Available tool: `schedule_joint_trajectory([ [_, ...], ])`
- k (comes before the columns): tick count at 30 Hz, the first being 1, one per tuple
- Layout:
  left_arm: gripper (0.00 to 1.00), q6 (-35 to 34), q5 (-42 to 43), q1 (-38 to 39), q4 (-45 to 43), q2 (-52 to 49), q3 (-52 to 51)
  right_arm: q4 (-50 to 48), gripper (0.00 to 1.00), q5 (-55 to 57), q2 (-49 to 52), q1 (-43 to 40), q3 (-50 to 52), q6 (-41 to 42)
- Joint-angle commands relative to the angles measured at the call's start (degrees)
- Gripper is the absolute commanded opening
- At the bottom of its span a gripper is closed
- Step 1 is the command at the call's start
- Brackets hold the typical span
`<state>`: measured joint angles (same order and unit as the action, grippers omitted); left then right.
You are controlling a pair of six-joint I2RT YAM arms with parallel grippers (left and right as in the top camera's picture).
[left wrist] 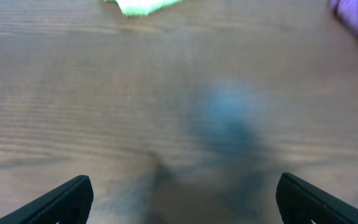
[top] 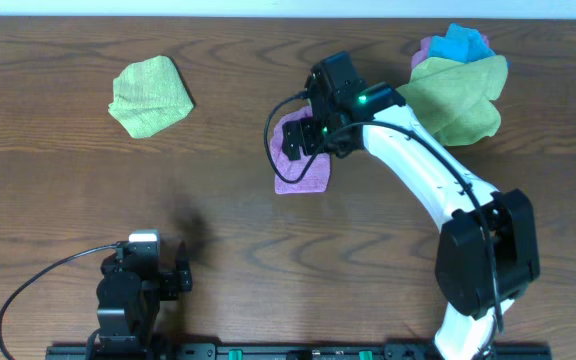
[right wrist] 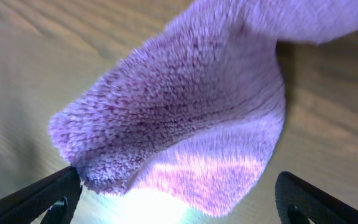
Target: Fold the cloth
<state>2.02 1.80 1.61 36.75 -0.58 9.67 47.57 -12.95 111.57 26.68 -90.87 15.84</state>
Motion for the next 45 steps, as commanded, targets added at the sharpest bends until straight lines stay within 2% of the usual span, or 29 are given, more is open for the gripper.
schedule_joint_trajectory([
  [1,0.95,-5.5,3.0,-0.2,-1.1,0.4,-0.6,-0.1,0.99,-1.7,-1.5,-1.3,-2.0,1.5],
  [4,0.95,-10.1,3.4,-0.2,-1.2,0.4,-0.6,-0.2,0.99,-3.8,-1.3,-2.7,-2.1,2.5],
  [6,0.95,-12.7,4.5,-0.2,-1.3,0.4,-0.6,-2.2,0.99,-11.1,-1.3,-3.1,-2.1,1.7],
  [9,0.95,-17.1,6.6,-0.2,-1.9,0.4,-0.6,-10.9,0.99,-23.6,-1.2,-2.5,-2.1,0.9],
  [14,0.95,-22.4,8.4,-0.2,-2.8,0.4,-0.6,-17.6,0.99,-26.3,-1.2,-0.3,-2.1,3.9],
  [19,0.96,-27.2,8.4,-0.2,-4.0,0.4,-0.6,-13.4,0.99,-25.1,-1.2,-0.2,-2.1,2.2],
  [23,0.95,-34.8,8.4,-0.2,-6.0,0.4,-0.6,-2.2,0.99,-13.2,-1.4,-3.1,-2.1,-0.3],
  [25,0.95,-38.1,10.3,-0.2,-6.2,0.4,-0.6,2.7,0.99,-11.7,-1.4,-5.4,-2.1,-2.8],
  [30,0.96,-38.0,22.0,-0.1,-7.0,0.0,-0.5,12.0,0.99,-12.9,-1.5,-9.7,-1.9,-9.7],
  [35,0.96,-37.6,22.6,0.0,-8.6,-2.8,0.7,13.0,0.99,-11.7,-1.5,-9.7,-0.5,-11.6],
  [41,0.96,-36.0,22.7,0.0,-9.2,-13.1,5.7,7.1,0.99,-11.2,-1.5,-8.6,8.9,-10.4],
  [45,0.96,-31.2,22.6,0.0,-9.2,-22.8,11.2,-0.6,0.98,-13.0,-1.5,-7.8,14.8,-7.5],
])
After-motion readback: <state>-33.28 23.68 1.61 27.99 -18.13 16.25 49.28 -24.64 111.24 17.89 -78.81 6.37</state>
